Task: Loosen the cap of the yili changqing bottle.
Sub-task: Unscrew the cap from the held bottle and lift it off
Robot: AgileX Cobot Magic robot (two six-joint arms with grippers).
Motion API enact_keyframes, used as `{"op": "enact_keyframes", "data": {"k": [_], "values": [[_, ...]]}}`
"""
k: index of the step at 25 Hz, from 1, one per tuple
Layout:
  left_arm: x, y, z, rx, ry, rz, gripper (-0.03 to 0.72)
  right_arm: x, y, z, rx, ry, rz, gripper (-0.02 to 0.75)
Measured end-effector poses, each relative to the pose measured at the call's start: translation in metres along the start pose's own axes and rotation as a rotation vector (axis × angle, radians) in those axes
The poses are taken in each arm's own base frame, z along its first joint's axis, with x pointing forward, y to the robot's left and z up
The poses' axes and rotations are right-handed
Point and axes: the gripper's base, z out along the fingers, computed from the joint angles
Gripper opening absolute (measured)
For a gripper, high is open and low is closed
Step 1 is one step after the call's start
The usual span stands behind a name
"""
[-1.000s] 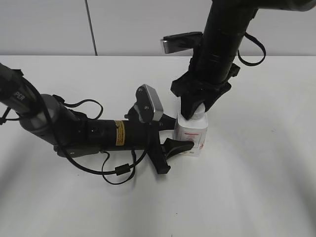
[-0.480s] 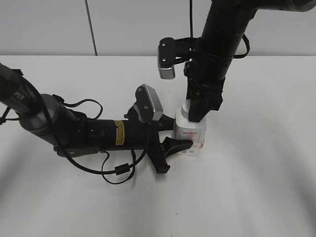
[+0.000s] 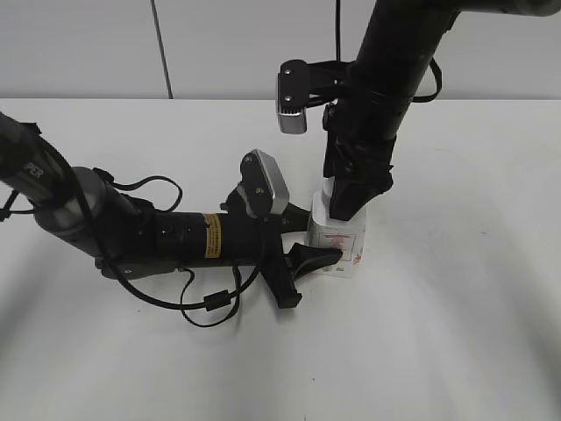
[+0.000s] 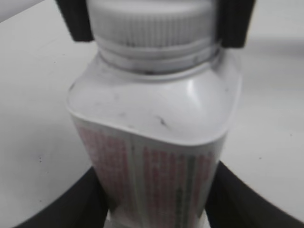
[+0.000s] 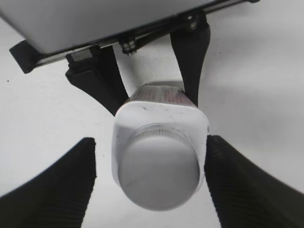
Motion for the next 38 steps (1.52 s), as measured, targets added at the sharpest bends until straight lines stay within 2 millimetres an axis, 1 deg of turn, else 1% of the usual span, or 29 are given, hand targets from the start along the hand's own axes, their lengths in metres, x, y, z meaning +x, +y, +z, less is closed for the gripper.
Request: {"op": "enact_keyframes", "data": {"k": [4,8,12,14,17,19,20,23,28,34,36,38], "values": [[0.0,0.0,0.0,0.0,0.001,0.0,0.366,-0.002,0.003,-0.012,0.003,-0.006,0.033,0.566],[0.0,0.0,0.0,0.0,0.001,0.0,0.365,-0.008,0.001,-0.029,0.047,-0.035,0.194,0.566],[0.0,0.0,0.0,-0.001,0.001,0.0,0.365,-0.01,0.002,-0.037,0.054,-0.057,0.498,0.566],[0.0,0.0,0.0,-0.001,0.001,0.0,0.365,-0.01,0.002,-0.037,0.048,-0.064,0.711,0.566],[0.0,0.0,0.0,-0.001,0.001,0.0,0.365,-0.009,0.002,-0.037,0.045,-0.067,1.106,0.566],[0.0,0.0,0.0,-0.001,0.001,0.0,0.365,-0.007,0.001,-0.037,0.064,-0.056,1.247,0.566],[0.0,0.0,0.0,-0.001,0.001,0.0,0.365,-0.006,0.001,-0.037,0.071,-0.053,1.288,0.566],[0.0,0.0,0.0,-0.001,0.001,0.0,0.365,-0.005,0.0,-0.037,0.085,-0.047,1.341,0.566],[0.0,0.0,0.0,-0.002,0.0,-0.001,0.365,-0.005,0.0,-0.035,0.076,-0.047,1.361,0.566],[0.0,0.0,0.0,-0.002,0.001,-0.001,0.365,-0.003,-0.006,-0.011,0.034,0.004,1.381,0.566],[0.0,0.0,0.0,-0.002,0.001,-0.001,0.363,-0.002,-0.007,-0.004,0.028,0.018,1.385,0.566],[0.0,0.0,0.0,-0.002,0.001,-0.001,0.363,-0.001,-0.007,-0.003,0.025,0.023,1.386,0.564]]}}
